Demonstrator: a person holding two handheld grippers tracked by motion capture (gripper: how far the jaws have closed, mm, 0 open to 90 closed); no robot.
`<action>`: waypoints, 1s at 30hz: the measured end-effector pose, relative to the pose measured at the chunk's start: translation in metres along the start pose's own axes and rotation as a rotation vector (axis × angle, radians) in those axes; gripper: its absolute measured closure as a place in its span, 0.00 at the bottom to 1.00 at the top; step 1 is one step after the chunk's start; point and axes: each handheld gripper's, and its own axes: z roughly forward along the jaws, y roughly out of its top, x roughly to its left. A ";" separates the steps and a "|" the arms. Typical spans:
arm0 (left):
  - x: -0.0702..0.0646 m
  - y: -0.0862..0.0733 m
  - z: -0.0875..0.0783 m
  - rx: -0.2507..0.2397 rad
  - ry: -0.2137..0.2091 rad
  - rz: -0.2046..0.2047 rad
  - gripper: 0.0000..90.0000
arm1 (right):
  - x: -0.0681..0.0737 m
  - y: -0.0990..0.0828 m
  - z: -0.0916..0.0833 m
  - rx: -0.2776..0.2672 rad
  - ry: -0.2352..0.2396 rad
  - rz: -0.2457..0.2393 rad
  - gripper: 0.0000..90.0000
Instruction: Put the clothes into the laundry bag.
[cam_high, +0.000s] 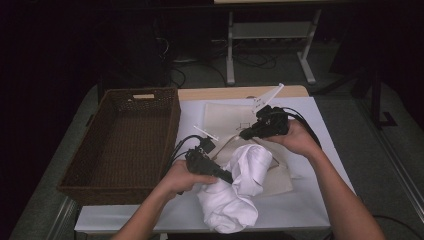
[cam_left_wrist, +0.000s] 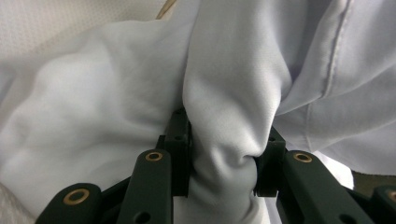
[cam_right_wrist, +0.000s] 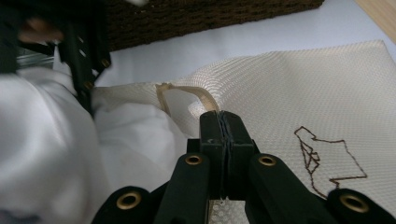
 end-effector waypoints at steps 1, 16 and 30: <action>0.000 0.000 0.000 0.000 0.000 0.000 0.73 | 0.000 0.000 0.000 0.000 0.000 0.000 0.98; 0.030 -0.007 0.014 -0.082 0.110 -0.165 0.73 | 0.008 -0.002 -0.009 -0.019 0.031 -0.001 0.98; 0.019 -0.005 0.005 -0.112 0.121 -0.180 0.61 | 0.014 -0.001 -0.015 -0.025 0.032 -0.012 0.98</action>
